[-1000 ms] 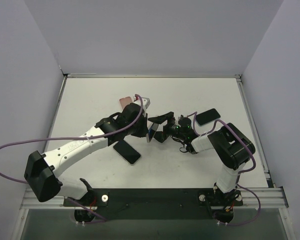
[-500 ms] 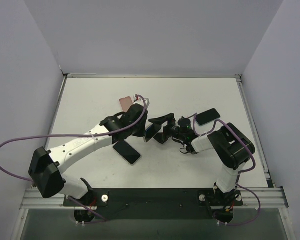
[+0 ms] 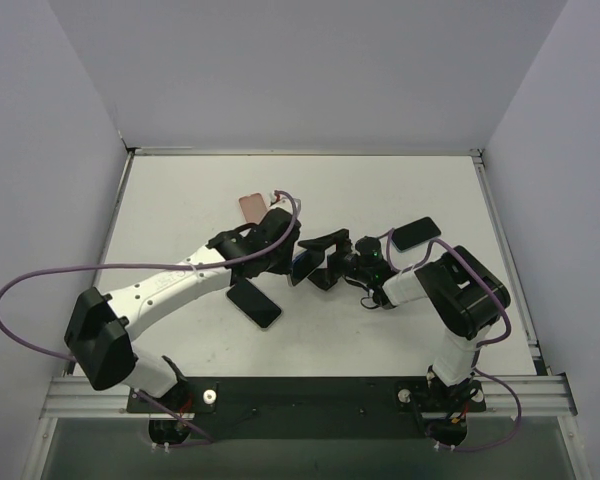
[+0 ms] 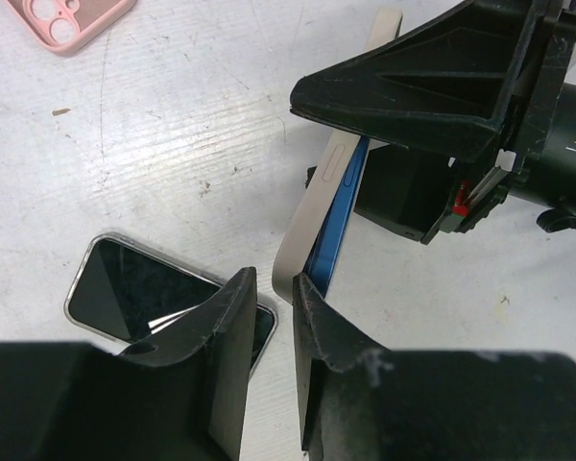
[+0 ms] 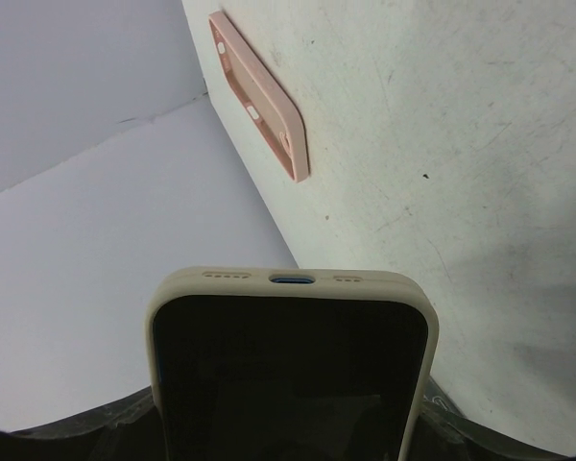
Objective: Take the phone out of the phone case
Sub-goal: Remove the phone case from the phone, then place the phone case at the center of the board, then pick up the phone at the center of the board.
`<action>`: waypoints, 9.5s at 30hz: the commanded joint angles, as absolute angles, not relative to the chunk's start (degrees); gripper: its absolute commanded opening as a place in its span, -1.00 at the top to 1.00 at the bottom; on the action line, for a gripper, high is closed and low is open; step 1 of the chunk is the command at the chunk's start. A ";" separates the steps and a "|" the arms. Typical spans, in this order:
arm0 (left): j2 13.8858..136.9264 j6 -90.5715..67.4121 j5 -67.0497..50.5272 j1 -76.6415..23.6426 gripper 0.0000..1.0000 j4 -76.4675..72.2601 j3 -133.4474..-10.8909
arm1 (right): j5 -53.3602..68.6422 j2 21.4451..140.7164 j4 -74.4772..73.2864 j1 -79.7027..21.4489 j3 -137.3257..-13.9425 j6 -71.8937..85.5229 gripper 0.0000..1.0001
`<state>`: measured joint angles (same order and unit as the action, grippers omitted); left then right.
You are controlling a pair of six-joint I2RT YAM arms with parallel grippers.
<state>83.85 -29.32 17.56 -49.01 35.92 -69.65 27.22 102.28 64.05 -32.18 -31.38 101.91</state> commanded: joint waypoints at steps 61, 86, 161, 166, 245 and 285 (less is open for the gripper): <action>86.92 -34.10 2.80 -41.22 1.00 21.44 -59.41 | 25.98 72.44 16.81 -35.94 -44.79 61.12 -0.49; 85.52 -33.84 7.56 -41.05 1.00 19.07 -57.30 | 18.11 64.07 -3.34 -37.01 -46.06 50.80 -0.76; 62.14 -45.25 -36.11 4.48 -0.91 21.99 -35.69 | 13.43 110.07 -14.53 -57.58 -81.32 36.01 1.00; 60.64 -51.76 -41.83 3.78 -0.88 11.69 -29.01 | 21.52 105.30 1.98 -53.27 -71.55 47.62 1.00; 54.49 -49.75 -17.84 -15.12 0.06 6.42 -28.39 | 31.82 110.65 38.23 -46.14 -56.51 86.92 1.00; 62.05 -63.01 -32.25 -5.63 1.00 18.81 -41.22 | 32.87 95.72 42.54 -39.03 -47.73 83.32 -0.52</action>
